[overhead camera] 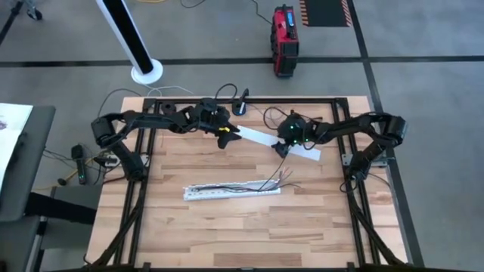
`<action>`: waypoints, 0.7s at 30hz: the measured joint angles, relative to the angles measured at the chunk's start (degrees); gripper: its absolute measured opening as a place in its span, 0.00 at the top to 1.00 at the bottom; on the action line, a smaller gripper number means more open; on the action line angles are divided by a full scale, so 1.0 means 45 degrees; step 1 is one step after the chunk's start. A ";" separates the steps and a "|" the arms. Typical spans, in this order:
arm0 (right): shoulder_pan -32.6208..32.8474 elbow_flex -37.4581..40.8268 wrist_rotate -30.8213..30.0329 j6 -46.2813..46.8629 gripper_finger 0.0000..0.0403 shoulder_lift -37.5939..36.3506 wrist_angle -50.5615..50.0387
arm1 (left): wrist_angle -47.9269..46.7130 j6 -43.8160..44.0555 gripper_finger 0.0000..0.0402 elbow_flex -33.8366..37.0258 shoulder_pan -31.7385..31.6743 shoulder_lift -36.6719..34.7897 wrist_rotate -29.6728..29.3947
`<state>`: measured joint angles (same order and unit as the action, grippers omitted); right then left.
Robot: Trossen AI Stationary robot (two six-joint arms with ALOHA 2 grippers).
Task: Ziptie cables
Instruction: Close the white cable duct
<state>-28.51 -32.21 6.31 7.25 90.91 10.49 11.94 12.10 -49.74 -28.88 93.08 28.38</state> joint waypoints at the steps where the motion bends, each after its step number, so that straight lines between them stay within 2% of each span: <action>1: 0.0032 -0.0011 -0.0025 -0.0007 0.29 0.0240 -0.0161 | -0.0011 -0.0055 0.48 0.0002 0.0014 0.0014 -0.0045; 6: 0.0390 -0.0152 -0.0260 0.0683 0.25 0.1610 0.0063 | 0.0383 0.0086 0.48 0.0000 0.0055 0.0076 -0.0340; 10: 0.1095 -0.0152 -0.1560 0.0971 0.23 0.1924 0.0500 | 0.0605 0.0342 0.48 0.0000 0.0051 0.0058 -0.0180; 15: 0.1962 0.0011 -0.3829 0.1654 0.25 0.2302 0.1054 | 0.0568 0.0461 0.48 0.0000 0.0121 0.0063 -0.0035; 21: 0.2234 0.0234 -0.4315 0.2060 0.26 0.2434 0.1693 | 0.0568 0.0442 0.48 0.0000 0.0126 0.0063 -0.0042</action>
<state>-18.46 -31.16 -13.11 16.52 101.86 18.11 14.50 14.09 -49.74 -28.32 93.36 28.19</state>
